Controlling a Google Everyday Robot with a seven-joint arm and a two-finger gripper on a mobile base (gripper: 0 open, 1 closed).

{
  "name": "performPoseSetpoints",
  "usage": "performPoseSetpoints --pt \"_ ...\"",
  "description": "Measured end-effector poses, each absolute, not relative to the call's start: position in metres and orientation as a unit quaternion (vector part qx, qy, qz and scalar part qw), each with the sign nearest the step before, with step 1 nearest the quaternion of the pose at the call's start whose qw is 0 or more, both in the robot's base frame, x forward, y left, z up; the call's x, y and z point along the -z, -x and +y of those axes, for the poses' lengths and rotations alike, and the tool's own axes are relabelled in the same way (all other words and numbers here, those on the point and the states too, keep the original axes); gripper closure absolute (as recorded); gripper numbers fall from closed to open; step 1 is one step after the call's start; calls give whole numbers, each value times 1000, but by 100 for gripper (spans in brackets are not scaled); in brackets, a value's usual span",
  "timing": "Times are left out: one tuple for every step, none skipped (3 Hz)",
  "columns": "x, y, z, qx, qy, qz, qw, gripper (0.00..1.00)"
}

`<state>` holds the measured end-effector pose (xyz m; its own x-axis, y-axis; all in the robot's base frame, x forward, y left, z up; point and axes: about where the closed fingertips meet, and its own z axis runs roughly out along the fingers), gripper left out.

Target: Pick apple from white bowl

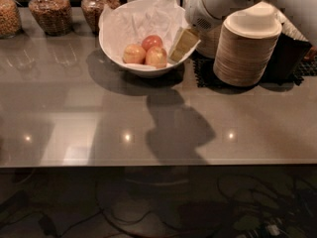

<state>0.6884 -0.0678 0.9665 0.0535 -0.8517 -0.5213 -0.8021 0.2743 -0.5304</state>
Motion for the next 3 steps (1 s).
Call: performPoseSetpoints --pt "-955 -713 -53 20 591 698 404 0" --pt "-946 -729 -41 10 583 706 401 1" --pt "-937 -737 -35 1 576 716 395 19"
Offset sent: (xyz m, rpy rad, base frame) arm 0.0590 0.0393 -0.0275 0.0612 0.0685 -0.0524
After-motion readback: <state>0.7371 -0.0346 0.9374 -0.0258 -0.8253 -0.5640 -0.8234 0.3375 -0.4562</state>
